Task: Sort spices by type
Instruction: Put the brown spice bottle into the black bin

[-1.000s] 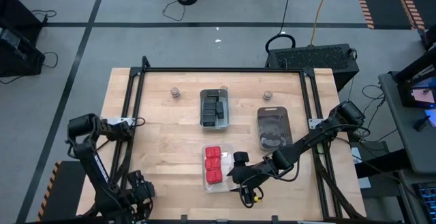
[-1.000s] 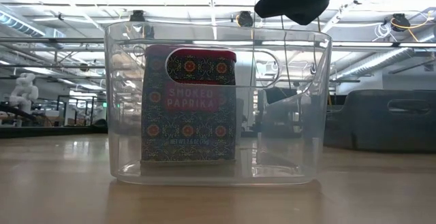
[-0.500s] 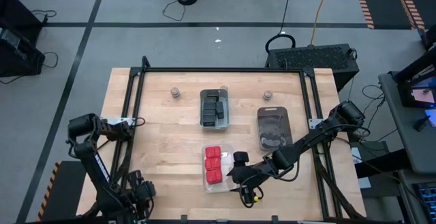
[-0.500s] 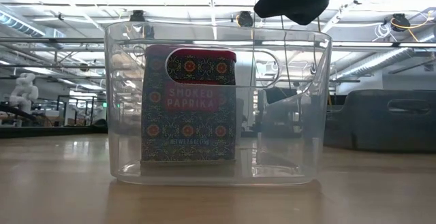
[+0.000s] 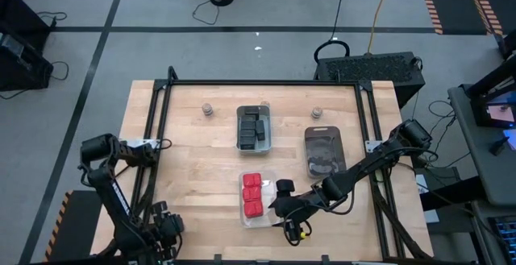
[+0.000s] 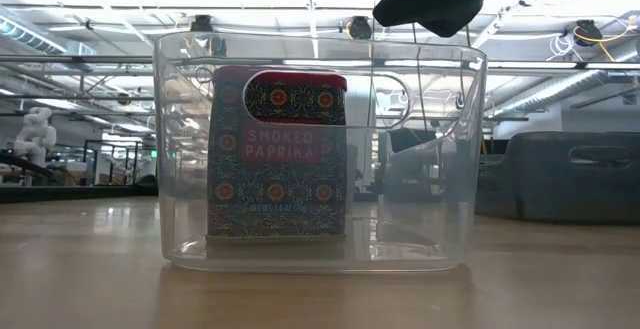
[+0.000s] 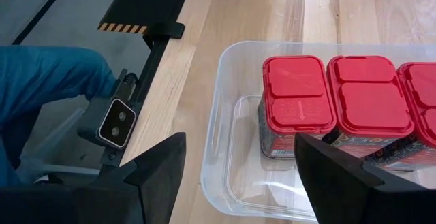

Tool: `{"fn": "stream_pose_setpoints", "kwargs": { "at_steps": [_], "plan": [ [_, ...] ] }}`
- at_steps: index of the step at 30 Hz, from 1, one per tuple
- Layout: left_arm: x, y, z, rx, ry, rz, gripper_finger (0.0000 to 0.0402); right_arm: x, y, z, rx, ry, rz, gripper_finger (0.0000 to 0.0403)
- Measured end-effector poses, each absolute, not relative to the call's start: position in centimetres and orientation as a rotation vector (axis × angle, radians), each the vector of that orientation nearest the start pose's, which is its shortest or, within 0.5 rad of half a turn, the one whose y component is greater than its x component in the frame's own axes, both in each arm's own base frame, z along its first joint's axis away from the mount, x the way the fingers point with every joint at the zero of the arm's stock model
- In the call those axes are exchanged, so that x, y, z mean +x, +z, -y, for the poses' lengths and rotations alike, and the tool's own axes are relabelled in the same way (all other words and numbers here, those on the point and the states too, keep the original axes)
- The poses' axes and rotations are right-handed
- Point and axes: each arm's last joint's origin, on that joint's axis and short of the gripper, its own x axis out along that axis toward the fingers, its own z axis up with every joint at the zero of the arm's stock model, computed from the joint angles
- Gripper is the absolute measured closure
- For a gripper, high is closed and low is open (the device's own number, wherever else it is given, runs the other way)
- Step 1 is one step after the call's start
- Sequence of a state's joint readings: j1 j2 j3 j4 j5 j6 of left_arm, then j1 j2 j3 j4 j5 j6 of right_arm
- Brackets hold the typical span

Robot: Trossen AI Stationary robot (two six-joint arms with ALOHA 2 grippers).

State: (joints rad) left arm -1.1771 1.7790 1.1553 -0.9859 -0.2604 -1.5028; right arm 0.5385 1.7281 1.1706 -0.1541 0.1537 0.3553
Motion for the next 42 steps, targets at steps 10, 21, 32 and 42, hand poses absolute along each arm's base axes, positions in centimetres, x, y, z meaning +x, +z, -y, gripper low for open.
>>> {"fn": "stream_pose_setpoints", "kwargs": {
  "at_steps": [10,21,32,42],
  "plan": [
    [14.7,20.5,25.6,-0.157,0.307,-1.274,0.0218,31.1,25.3,-18.1,0.087,0.294,-0.664,0.0145],
    [20.6,28.1,19.4,-0.264,0.332,-0.995,0.0218,27.8,27.6,-18.2,0.082,0.258,-0.714,0.0145],
    [31.5,31.2,9.8,-0.21,0.159,-0.736,0.0218,24.6,26.5,-20.1,-0.011,-0.024,-0.733,0.0145],
    [38.4,28.9,0.2,-0.211,0.06,-0.58,0.0218,21.3,25.3,-19.7,0.015,-0.305,-0.817,0.0145]
  ]
}}
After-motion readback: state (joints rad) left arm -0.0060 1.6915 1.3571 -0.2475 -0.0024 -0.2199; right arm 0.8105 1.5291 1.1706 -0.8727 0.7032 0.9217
